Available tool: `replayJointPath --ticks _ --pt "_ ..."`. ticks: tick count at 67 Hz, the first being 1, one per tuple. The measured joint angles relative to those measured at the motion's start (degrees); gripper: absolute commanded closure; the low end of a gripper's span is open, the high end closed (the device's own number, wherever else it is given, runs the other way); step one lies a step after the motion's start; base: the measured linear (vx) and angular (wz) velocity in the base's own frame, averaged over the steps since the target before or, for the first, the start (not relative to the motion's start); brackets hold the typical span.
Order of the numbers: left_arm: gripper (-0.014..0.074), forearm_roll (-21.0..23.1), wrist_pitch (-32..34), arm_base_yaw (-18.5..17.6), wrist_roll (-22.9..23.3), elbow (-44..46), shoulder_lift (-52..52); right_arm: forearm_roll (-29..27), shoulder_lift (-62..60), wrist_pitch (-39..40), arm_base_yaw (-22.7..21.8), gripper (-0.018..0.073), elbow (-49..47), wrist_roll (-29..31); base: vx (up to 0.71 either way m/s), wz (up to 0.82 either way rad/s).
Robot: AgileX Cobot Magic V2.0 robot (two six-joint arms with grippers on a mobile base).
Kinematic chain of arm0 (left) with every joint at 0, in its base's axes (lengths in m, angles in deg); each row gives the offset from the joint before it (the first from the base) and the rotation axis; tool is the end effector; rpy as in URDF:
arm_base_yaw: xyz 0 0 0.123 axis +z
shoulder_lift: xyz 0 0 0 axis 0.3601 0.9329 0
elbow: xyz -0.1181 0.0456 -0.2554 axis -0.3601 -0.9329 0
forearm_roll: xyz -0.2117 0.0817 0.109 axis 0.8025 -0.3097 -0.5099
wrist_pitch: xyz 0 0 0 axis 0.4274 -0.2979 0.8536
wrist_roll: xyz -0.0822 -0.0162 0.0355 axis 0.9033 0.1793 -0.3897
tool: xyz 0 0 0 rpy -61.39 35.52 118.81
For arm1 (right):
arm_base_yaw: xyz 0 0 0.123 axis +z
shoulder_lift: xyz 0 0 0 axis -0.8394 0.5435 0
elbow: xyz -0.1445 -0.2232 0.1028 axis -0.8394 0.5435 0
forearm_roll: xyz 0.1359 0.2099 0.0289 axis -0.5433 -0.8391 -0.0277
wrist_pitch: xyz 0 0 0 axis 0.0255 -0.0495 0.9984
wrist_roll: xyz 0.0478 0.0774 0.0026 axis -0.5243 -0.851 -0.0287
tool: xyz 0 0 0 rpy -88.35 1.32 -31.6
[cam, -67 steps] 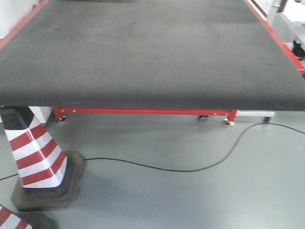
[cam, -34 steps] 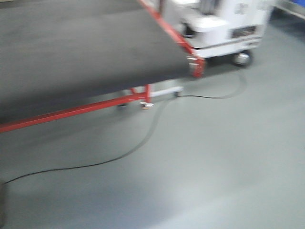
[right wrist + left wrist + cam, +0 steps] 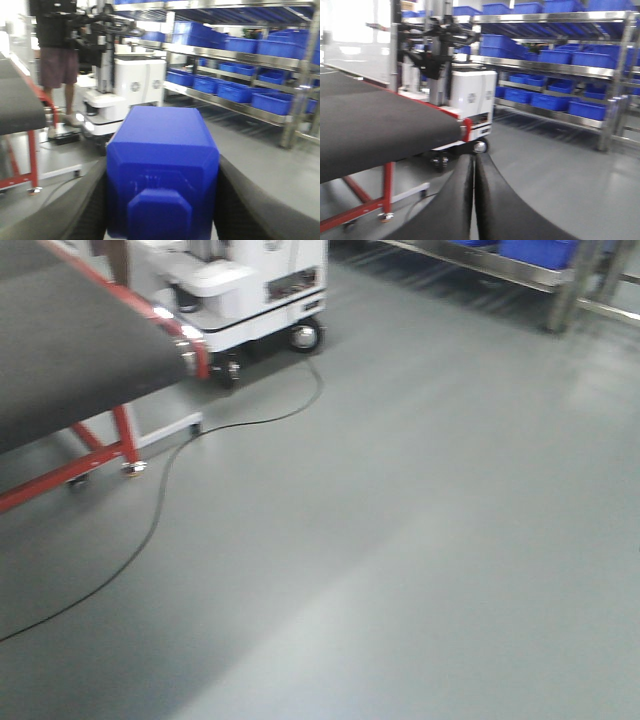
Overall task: Pour parts from conveyor to right shelf
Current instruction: 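Turn and drive the base down the aisle along the yellow line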
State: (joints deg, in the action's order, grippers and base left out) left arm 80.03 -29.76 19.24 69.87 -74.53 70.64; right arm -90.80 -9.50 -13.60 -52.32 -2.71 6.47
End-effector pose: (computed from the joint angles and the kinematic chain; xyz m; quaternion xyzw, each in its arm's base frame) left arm 0.0563 -0.0018 0.2044 -0.0237 0.6805 -0.0494 0.7307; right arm 0.0498 0.0054 0.2639 -0.0604 0.6951 0.0069 0.7163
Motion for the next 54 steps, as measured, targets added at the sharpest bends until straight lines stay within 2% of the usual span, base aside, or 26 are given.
replayJointPath --ticks 54 --pt "0.0603 0.0 0.0 0.0 0.0 0.0 0.0 0.0 0.0 0.0 0.0 0.0564 0.0 0.0 -0.15 -0.72"
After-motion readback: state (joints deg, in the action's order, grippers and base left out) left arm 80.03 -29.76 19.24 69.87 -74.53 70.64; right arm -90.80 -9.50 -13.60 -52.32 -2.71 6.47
